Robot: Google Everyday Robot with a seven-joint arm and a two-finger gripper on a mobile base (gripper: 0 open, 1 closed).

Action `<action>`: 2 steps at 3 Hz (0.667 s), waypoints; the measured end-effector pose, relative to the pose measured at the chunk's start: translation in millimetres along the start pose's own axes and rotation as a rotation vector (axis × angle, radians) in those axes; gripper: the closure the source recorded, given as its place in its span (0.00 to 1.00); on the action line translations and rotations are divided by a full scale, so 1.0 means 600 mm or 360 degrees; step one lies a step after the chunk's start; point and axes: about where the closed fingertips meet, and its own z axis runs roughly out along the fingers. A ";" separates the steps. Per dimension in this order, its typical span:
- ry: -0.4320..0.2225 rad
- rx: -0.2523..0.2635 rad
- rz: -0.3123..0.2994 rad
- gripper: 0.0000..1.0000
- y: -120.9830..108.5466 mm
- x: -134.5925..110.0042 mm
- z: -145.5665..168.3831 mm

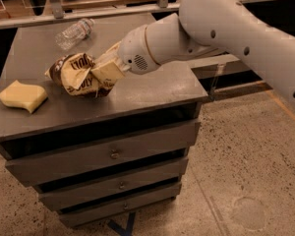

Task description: Move brown chip bag near sponge

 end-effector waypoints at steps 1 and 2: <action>0.0017 0.0053 -0.0003 0.35 0.010 0.007 0.012; 0.0018 0.0135 -0.0002 0.12 0.015 0.011 0.022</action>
Offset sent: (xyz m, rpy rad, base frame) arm -0.0066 0.0113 -0.0211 -0.0110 -0.0714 -0.1467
